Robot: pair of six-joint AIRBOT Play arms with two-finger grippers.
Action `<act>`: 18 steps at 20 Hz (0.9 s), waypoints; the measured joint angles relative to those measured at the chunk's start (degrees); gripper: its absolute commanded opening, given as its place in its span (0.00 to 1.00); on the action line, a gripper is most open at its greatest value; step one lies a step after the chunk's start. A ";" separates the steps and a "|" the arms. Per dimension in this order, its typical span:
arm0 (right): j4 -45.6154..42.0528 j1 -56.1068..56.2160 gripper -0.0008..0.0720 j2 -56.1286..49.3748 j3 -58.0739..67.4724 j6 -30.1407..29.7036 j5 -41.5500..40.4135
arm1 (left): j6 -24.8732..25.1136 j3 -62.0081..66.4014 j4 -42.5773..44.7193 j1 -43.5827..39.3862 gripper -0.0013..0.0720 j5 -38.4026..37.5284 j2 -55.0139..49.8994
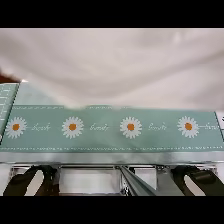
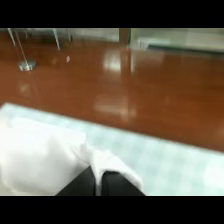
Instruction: Fold the shirts.
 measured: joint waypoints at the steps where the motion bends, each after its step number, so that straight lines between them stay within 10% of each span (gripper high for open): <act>1: -0.17 0.00 0.06 1.75 -3.17 0.76 1.70 | -0.46 -0.22 1.27 0.09 0.05 -1.40 0.46; 9: 4.72 0.00 0.06 12.22 -47.17 5.73 0.11 | -2.97 -25.97 0.50 -1.07 0.05 -6.23 0.87; 18: 6.58 -6.45 0.06 -9.14 -69.37 8.66 -33.09 | -3.43 -50.31 -2.62 -15.37 0.10 20.11 -14.34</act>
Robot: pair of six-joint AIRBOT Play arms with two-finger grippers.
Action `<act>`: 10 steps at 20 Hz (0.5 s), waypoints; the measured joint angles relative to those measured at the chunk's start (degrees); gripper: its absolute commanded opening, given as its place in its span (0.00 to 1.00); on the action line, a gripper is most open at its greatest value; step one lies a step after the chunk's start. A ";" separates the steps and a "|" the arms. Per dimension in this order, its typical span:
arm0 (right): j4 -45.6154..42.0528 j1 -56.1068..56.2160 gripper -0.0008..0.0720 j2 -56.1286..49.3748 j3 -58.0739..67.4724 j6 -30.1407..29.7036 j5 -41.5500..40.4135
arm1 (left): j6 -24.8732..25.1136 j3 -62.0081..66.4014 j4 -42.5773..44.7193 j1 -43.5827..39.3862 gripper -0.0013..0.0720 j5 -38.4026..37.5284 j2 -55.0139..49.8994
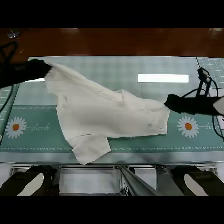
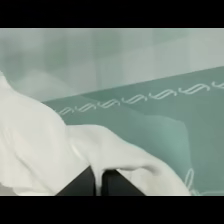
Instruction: Fold the shirts.
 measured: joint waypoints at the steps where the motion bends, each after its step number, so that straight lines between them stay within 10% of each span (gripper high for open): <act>1: 1.99 -1.60 0.16 -3.91 1.07 -1.38 -1.88 | 0.02 -0.44 -0.83 -1.20 0.45 2.49 -1.81; 2: 4.04 -3.10 0.53 -7.61 2.47 -2.80 -2.67 | -0.17 -0.79 -1.95 -2.21 0.96 4.79 -3.52; 3: 6.14 -4.42 0.90 -10.75 4.11 -4.28 -2.95 | -0.24 -1.07 -2.95 -2.93 0.98 6.14 -4.87; 10: 10.62 -19.26 0.87 -19.02 18.08 -16.04 14.38 | -0.66 -2.23 0.28 6.54 0.97 -10.29 -7.78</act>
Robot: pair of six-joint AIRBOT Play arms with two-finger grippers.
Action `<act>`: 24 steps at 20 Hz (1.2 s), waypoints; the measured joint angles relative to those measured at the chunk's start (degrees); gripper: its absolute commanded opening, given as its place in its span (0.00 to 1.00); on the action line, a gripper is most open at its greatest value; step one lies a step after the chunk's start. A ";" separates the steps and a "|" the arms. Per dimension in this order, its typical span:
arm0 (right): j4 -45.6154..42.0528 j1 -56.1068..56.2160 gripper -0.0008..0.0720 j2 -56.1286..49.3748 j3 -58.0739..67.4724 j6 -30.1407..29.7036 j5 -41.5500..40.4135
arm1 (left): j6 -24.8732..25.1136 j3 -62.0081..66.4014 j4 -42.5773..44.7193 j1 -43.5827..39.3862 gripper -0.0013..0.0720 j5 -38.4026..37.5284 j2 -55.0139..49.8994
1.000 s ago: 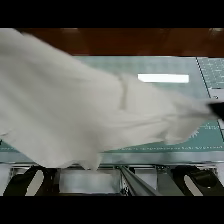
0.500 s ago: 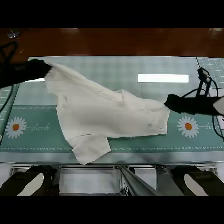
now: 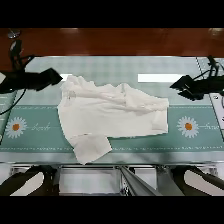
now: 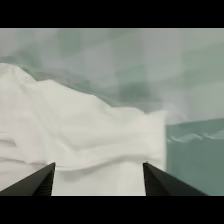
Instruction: Fold the shirts.
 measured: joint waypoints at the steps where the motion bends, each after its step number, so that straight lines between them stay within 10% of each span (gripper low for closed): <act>1: -1.90 -2.64 0.87 1.25 -0.57 -0.63 2.12 | -0.90 -2.38 1.25 3.17 0.97 -3.93 0.04; 13: 3.50 -14.56 0.86 20.06 -36.76 -8.31 2.29 | 10.38 -36.04 -15.80 16.85 0.97 -14.03 2.34; 14: 3.67 -14.67 0.86 20.31 -37.77 -8.61 2.34 | 10.95 -36.59 -16.90 15.61 0.84 -13.25 2.38; 15: 3.76 -14.69 0.86 20.52 -38.45 -8.79 1.97 | 11.50 -36.96 -17.49 14.10 0.24 -11.96 2.38; 16: 3.98 -14.78 0.86 20.63 -38.97 -8.87 1.75 | 11.96 -37.29 -17.25 12.41 0.07 -9.86 2.32; 24: 6.99 -12.85 0.86 17.29 -40.13 -8.76 -3.52 | 15.63 -37.90 -24.13 5.90 0.05 -5.95 2.32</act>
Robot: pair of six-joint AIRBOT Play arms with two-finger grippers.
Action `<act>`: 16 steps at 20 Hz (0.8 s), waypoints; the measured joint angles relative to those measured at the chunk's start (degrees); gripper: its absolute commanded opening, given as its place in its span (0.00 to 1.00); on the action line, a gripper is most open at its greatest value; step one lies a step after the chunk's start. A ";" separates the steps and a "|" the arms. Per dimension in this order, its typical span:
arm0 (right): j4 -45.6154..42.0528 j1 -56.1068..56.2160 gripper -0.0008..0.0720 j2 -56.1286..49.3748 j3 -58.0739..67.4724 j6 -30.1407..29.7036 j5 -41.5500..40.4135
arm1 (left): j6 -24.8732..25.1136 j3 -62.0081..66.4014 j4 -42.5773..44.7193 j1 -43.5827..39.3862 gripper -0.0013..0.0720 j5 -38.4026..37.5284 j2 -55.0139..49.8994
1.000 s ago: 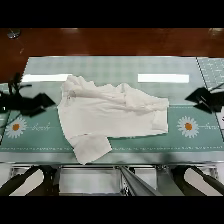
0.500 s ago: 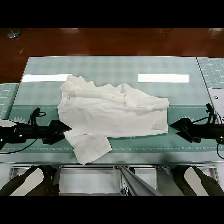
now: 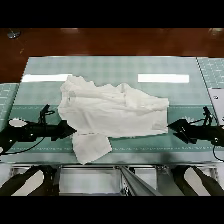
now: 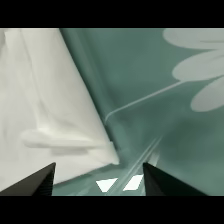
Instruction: Fold the shirts.
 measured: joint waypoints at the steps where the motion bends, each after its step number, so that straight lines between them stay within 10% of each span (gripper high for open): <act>1: 1.09 1.33 0.86 -1.55 0.13 -0.26 -0.98 | 0.13 -0.04 -0.20 -0.13 0.05 0.13 0.00; 3: 4.02 4.72 0.84 -5.27 1.03 -0.66 -3.08 | 0.26 -0.04 -0.81 -0.37 0.05 0.22 0.00; 4: 5.75 6.69 0.63 -7.39 1.73 -0.76 -3.82 | 0.39 -0.04 -0.90 -0.44 0.05 0.26 0.00; 5: 6.49 8.76 0.20 -9.51 2.67 -1.01 -5.20 | 0.42 -0.04 -1.11 -0.46 0.05 0.26 0.00; 6: 6.71 10.69 0.06 -11.34 3.69 -1.20 -6.27 | 0.42 -0.02 -1.31 -0.48 0.05 0.26 0.00; 16: 9.05 19.10 0.06 -9.05 43.43 1.44 0.74 | 0.42 36.24 -8.48 -0.48 0.05 -6.01 4.42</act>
